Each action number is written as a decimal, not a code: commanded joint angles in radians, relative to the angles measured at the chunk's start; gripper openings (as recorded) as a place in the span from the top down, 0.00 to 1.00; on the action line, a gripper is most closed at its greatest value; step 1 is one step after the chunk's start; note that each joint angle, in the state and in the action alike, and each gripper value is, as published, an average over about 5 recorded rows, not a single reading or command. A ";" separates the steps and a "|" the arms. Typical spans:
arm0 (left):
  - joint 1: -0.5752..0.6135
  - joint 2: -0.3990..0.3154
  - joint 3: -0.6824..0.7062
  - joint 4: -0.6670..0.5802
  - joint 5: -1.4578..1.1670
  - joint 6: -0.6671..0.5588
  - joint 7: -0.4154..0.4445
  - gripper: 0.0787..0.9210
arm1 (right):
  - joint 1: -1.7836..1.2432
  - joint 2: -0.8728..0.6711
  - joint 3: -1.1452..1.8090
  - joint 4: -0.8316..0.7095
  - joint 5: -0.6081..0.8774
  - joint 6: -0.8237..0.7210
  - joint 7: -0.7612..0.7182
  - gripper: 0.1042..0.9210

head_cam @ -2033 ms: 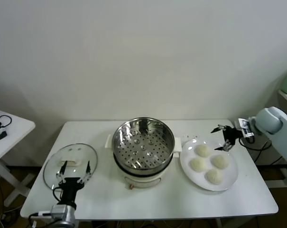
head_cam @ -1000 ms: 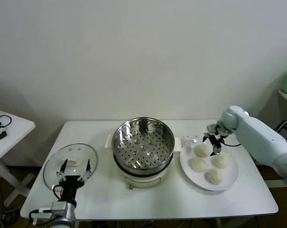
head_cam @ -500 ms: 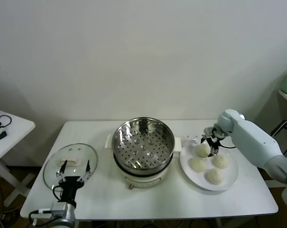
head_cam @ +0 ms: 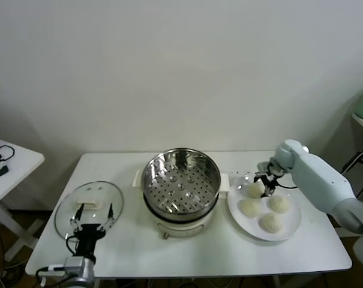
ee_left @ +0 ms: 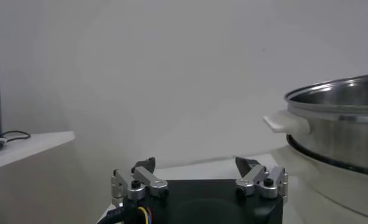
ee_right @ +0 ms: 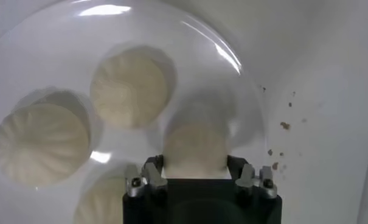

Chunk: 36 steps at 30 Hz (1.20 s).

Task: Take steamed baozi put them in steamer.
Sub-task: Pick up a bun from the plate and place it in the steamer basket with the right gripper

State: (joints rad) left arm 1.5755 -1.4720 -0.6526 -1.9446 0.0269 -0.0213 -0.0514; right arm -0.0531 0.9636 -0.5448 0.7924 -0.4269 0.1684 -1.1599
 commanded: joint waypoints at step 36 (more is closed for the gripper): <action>0.033 0.002 -0.002 -0.043 0.017 0.025 0.013 0.12 | 0.449 0.218 -0.379 0.591 -0.098 0.298 -0.042 0.31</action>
State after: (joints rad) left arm 1.6074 -1.4702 -0.6544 -1.9861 0.0421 0.0023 -0.0384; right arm 0.3907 1.0351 -0.8858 1.3681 -0.4729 0.4373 -1.2039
